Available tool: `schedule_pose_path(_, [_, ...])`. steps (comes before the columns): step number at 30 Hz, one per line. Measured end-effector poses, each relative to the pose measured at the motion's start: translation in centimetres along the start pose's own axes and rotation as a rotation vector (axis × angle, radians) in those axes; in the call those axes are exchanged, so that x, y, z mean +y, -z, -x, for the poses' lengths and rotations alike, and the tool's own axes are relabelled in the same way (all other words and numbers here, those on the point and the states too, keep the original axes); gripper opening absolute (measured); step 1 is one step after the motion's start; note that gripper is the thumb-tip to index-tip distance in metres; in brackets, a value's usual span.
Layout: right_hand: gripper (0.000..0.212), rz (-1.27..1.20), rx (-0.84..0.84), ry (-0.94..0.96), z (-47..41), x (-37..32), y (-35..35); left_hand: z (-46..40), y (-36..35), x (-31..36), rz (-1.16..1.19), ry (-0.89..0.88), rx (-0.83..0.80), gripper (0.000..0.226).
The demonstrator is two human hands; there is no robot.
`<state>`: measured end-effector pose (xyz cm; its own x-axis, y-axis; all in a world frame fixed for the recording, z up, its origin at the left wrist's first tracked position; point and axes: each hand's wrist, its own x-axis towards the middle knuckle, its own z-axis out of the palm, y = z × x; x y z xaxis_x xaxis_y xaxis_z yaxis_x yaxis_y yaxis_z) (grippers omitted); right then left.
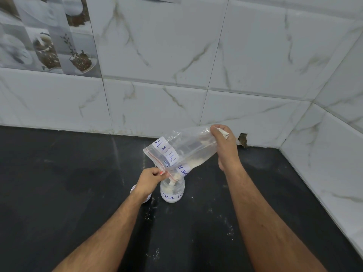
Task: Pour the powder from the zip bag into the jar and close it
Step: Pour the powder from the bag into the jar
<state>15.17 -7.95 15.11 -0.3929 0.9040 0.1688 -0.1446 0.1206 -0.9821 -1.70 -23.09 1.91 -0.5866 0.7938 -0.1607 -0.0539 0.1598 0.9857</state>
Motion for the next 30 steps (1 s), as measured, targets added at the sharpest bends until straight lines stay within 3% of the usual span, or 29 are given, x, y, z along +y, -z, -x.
schedule_pose_path(6, [0.081,-0.134,-0.008,-0.078,1.0,-0.4,-0.3,-0.2,-0.1,-0.9,0.036,-0.006,0.031,0.019])
schedule_pose_path(10, [0.095,-0.236,0.048,-0.166,1.1,0.5,0.3,-0.6,0.1,-1.8,0.021,-0.020,0.055,0.020])
schedule_pose_path(15, [0.102,-0.186,0.035,-0.192,1.7,0.2,0.3,-0.8,0.2,-2.5,0.009,-0.030,0.064,0.013])
schedule_pose_path(19, [0.129,-0.093,-0.064,-0.157,2.5,-0.1,0.6,-0.6,0.3,-2.6,0.003,-0.028,0.066,0.007])
schedule_pose_path(23, [0.123,-0.032,-0.160,-0.095,2.7,-0.3,0.8,-0.8,0.3,-2.8,-0.012,-0.046,0.074,0.010])
schedule_pose_path(30, [0.108,-0.073,-0.146,-0.111,2.5,-0.4,1.2,-1.1,0.1,-3.2,-0.007,-0.065,0.087,0.020])
